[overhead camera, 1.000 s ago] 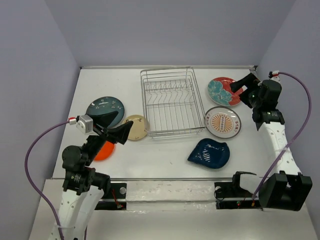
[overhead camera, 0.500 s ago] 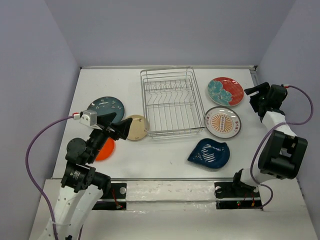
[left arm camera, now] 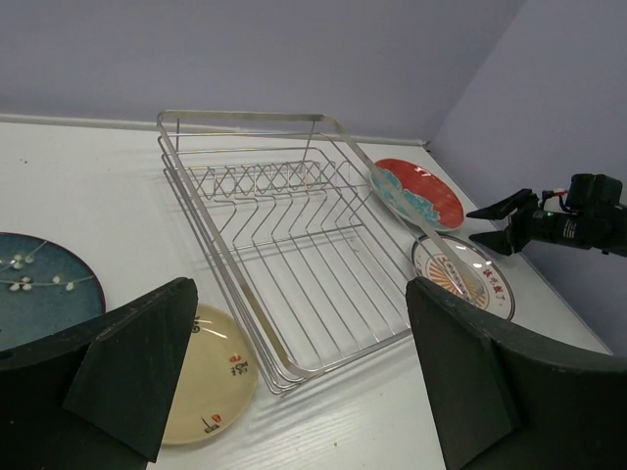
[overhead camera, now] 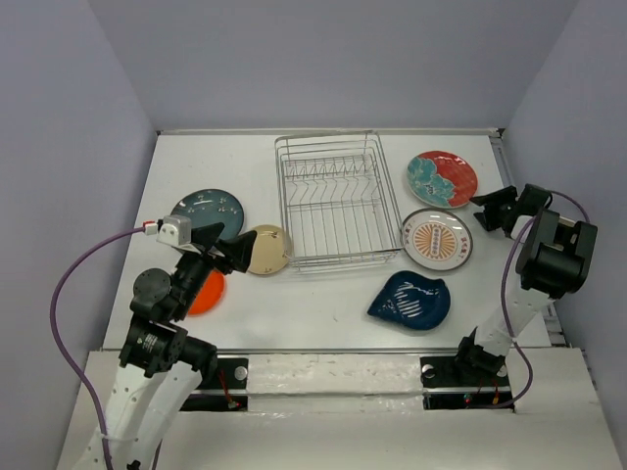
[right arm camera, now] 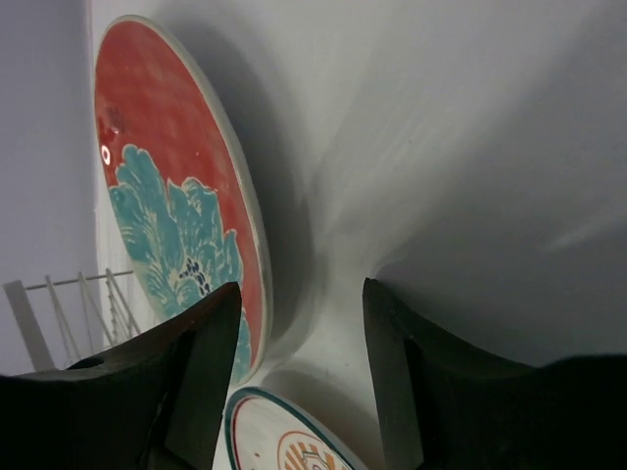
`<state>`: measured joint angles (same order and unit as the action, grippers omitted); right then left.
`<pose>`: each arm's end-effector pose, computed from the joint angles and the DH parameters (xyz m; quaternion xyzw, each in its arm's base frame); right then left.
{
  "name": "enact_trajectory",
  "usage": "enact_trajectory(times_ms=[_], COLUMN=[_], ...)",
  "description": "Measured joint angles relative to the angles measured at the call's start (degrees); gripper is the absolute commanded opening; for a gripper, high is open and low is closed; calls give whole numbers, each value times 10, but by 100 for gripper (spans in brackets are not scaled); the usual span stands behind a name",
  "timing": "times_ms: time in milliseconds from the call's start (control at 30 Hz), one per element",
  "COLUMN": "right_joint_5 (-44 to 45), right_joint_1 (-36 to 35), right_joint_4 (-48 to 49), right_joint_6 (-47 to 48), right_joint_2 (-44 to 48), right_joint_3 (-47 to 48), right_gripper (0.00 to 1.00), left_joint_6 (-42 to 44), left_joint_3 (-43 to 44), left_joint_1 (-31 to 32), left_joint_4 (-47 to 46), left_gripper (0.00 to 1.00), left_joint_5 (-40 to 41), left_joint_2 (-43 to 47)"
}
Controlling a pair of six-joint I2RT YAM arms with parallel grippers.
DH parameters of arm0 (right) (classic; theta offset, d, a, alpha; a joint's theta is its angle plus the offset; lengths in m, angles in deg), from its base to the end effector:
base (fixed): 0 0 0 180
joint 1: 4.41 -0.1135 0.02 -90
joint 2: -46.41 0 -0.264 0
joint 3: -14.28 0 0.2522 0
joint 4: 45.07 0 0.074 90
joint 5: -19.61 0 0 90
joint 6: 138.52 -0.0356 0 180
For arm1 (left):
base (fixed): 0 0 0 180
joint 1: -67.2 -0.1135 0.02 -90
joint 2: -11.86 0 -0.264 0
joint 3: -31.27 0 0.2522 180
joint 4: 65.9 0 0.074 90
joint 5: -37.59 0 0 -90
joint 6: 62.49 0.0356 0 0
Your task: Load the plates into the dish rack
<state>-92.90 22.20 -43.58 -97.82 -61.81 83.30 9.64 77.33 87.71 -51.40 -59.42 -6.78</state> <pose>0.3481 -0.1592 0.1395 0.4737 0.7471 0.2568 0.3893 0.0924 -0.0392 0.3385 0.0621 0.6206 -0.2926 0.7248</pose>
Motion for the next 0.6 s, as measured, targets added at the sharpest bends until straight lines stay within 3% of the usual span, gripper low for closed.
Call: enact_trajectory(times_ms=[300,433,500,533,600], right_joint_5=[-81,-101,-110,-114,-116], right_joint_1=[0,-1,-4,-6,-13], right_joint_4=[73,97,106,110,114], right_joint_6=[-40,-61,-71,-75,-76], right_joint_2=[-101,-129,-148,-157,-173], right_joint_3=[71,90,107,117,132], right_gripper=[56,51,44,25,13], left_joint_6=[1,2,2,3,3], left_joint_3=[0,0,0,0,0], left_joint_1=[0,0,0,-1,-4], left_joint_4=[0,0,0,0,0], left_gripper=[99,99,99,99,99], left_joint_5=[0,2,5,7,9], left_joint_2=[0,0,0,0,0])
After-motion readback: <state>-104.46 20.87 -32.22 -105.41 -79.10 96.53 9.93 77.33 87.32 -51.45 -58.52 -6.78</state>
